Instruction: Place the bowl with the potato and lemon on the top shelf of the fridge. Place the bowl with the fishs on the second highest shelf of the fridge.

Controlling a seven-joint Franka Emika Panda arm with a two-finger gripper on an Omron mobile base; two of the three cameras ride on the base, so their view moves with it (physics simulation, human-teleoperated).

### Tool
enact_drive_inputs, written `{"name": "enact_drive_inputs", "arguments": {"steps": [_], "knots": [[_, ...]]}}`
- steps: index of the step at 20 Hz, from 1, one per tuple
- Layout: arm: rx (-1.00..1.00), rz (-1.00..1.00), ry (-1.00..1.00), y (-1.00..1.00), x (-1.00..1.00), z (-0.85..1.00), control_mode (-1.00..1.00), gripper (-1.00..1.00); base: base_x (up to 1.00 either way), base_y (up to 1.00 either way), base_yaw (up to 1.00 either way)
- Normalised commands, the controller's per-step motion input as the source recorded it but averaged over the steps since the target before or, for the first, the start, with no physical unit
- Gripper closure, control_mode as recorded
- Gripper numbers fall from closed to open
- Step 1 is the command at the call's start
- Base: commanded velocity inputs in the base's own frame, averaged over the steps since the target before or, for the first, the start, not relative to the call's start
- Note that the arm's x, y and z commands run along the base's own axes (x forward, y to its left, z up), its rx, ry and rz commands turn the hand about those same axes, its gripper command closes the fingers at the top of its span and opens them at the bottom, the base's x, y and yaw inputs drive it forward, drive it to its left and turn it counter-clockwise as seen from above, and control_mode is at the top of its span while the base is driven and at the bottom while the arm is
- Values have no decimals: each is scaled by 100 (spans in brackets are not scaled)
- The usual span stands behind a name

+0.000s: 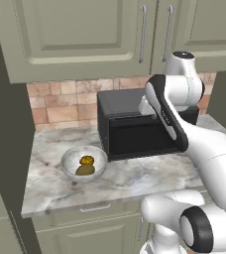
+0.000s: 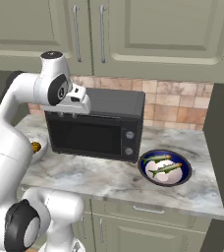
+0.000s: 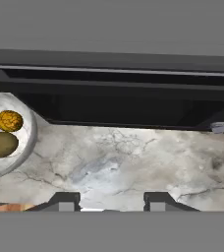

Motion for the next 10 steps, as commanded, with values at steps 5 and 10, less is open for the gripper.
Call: {"name": "enact_drive_inputs", "arguments": {"steps": [5,10], "knots": [[1,0,-1,8,-5,0,-100,-100,0,0,0],[0,0,1,82,-43,-36,-100,-100,0,0,0]]}}
